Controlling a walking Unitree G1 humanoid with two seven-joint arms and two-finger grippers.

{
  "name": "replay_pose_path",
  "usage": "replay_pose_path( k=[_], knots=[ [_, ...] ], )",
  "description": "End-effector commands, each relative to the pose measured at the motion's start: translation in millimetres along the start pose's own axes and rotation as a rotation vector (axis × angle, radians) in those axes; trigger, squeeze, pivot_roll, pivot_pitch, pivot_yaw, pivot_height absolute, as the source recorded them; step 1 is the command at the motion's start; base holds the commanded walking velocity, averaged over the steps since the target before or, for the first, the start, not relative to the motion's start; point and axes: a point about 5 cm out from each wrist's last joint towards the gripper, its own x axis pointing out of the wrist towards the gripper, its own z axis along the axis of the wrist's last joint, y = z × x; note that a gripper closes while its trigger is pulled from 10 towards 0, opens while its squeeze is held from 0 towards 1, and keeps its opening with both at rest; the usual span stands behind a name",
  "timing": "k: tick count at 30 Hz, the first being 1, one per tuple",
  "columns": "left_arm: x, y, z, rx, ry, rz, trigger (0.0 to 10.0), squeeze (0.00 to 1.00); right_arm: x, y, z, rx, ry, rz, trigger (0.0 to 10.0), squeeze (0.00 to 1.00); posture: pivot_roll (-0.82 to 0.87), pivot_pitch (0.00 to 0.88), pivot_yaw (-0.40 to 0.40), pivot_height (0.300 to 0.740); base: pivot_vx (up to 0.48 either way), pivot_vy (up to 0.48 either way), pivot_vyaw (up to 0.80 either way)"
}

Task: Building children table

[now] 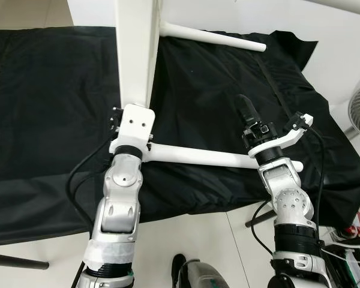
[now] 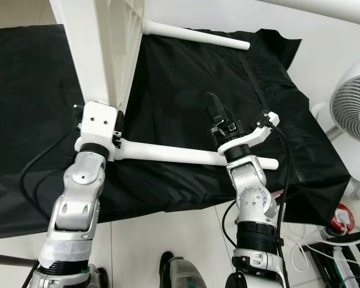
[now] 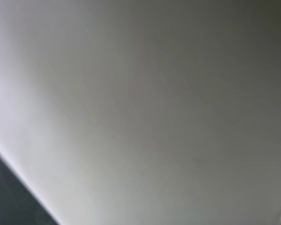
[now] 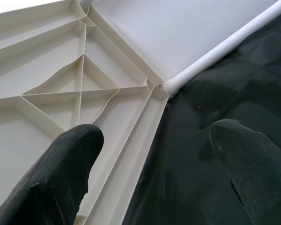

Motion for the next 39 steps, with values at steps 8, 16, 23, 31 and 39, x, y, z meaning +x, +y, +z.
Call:
replay_pose_path(
  k=[8,16,23,31,39],
  knots=[
    [-20.5,56.1,3,0.021,-0.014,0.477,0.0,0.00,3.3,-3.8,2,-0.015,0.027,0.003,10.0,0.00,0.02,0.154,-0.131,0.740,0.000,0.000,0.00],
    [-25.7,84.4,7,0.042,-0.016,0.602,0.0,0.00,4.0,-6.4,3,-0.022,0.026,0.000,10.0,0.00,0.02,0.156,-0.137,0.740,0.000,0.000,0.00],
    [-30.2,89.5,8,0.050,-0.014,0.619,0.0,0.00,3.9,-8.0,4,-0.025,0.023,-0.003,10.0,0.00,0.02,0.154,-0.135,0.740,0.000,0.000,0.00],
    [-36.7,103.1,9,0.079,-0.006,0.666,0.0,0.00,5.6,-9.2,4,-0.033,0.026,-0.001,10.0,0.00,0.03,0.155,-0.137,0.740,0.000,0.000,0.00],
    [-46.8,121.1,15,0.103,-0.016,0.742,0.0,0.00,5.8,-10.1,5,-0.037,0.027,-0.001,10.0,0.00,0.03,0.157,-0.139,0.740,0.000,0.000,0.00]
  ],
)
